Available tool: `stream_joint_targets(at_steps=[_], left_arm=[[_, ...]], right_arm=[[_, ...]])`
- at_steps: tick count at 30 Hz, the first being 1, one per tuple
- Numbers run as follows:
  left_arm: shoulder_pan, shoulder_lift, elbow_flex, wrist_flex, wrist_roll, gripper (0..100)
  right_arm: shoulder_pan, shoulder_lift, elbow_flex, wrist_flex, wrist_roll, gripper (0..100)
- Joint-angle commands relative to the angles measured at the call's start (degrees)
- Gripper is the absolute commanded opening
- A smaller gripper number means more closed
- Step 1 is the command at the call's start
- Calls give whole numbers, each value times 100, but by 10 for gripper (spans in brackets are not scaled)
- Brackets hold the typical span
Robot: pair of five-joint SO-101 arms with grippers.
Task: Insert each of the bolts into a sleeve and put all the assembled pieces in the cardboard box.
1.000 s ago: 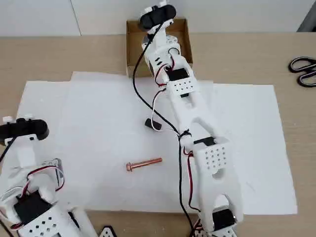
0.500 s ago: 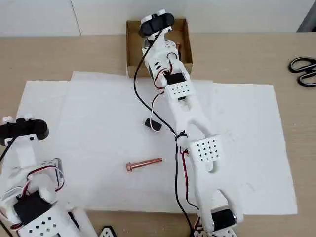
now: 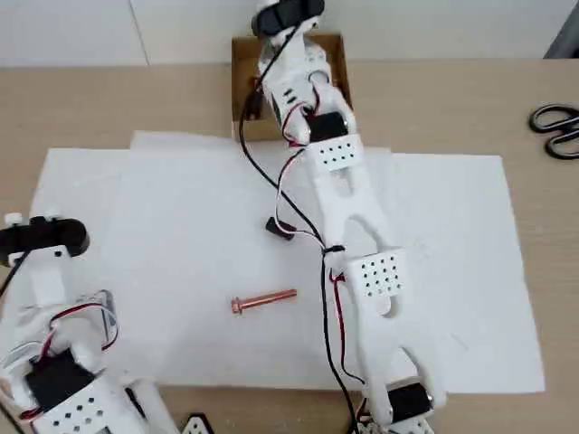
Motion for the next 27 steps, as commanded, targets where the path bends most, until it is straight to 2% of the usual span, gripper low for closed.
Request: stream_joint_targets(at_steps=[1, 14, 27], left_arm=[[-35, -53, -13, -70, -35, 196], [-35, -53, -13, -62, -35, 196], [-35, -53, -13, -62, -35, 196]], right_arm=[[-13, -163, -1697, 1341, -18, 158], [-57, -2404, -1670, 5851, -44, 158], [-48, -3380, -1644, 5982, -26, 158]])
